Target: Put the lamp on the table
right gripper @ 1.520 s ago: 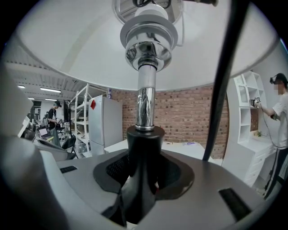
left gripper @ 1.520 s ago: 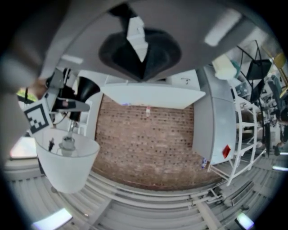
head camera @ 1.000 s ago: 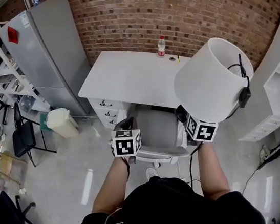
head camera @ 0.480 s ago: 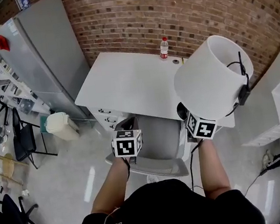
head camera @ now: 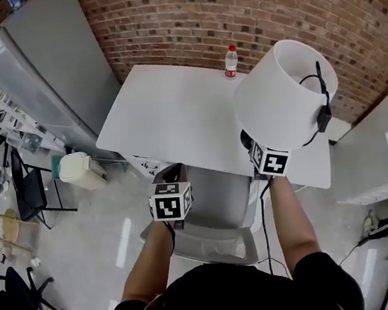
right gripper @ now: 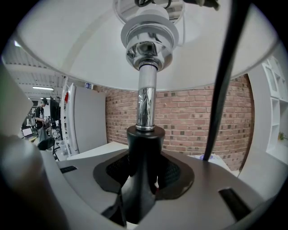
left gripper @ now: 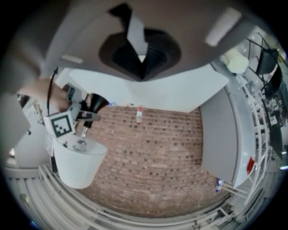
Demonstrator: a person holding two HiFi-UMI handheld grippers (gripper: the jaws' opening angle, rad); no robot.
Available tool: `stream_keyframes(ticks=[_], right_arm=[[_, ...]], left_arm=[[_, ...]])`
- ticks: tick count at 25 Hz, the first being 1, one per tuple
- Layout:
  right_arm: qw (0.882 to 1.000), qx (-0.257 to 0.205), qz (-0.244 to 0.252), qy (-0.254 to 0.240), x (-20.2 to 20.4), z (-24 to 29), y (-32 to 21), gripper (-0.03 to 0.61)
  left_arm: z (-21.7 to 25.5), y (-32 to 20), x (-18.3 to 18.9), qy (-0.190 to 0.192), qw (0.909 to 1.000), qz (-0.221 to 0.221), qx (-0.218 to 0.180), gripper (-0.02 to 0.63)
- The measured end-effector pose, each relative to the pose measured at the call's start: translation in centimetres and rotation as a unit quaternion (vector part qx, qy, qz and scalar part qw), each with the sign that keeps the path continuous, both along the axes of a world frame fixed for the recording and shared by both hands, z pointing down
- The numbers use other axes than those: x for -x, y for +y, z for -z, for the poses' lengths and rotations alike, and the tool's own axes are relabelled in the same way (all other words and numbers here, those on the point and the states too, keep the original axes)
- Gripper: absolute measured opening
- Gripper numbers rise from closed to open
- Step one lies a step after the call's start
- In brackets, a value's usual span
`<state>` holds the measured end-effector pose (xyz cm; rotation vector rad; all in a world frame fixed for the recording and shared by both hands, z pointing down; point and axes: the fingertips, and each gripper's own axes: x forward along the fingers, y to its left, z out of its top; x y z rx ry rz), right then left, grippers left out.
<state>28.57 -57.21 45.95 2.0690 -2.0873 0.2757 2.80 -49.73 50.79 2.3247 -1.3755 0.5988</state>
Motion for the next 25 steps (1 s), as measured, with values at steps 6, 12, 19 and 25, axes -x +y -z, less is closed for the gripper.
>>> stream_keyframes(ticks=[6,12,19,25], right_arm=[[1.0,0.011,0.017,0.006,0.6,-4.9,-6.5,0.133],[0.999,0.017,0.028,0.012,0.9,-9.5,-11.8,0.133],[0.999,0.039,0.006,0.018,0.3,-15.2,-16.4,0.133],[0.998,0.057,-0.023,0.024,-0.9,-19.0,-18.9,0.133]], left_arm=[[-2.3,-3.7,0.4,-0.009,0.9996,0.005,0.026,0.0],[-4.2,-7.3,-0.1,-0.005,0.9989,0.01,0.045,0.0],[-7.1,-9.2,-1.1,-0.004,0.9977,-0.004,0.067,0.0],[-10.6,-8.8,-0.7,-0.011,0.9946,-0.016,0.102,0.0]])
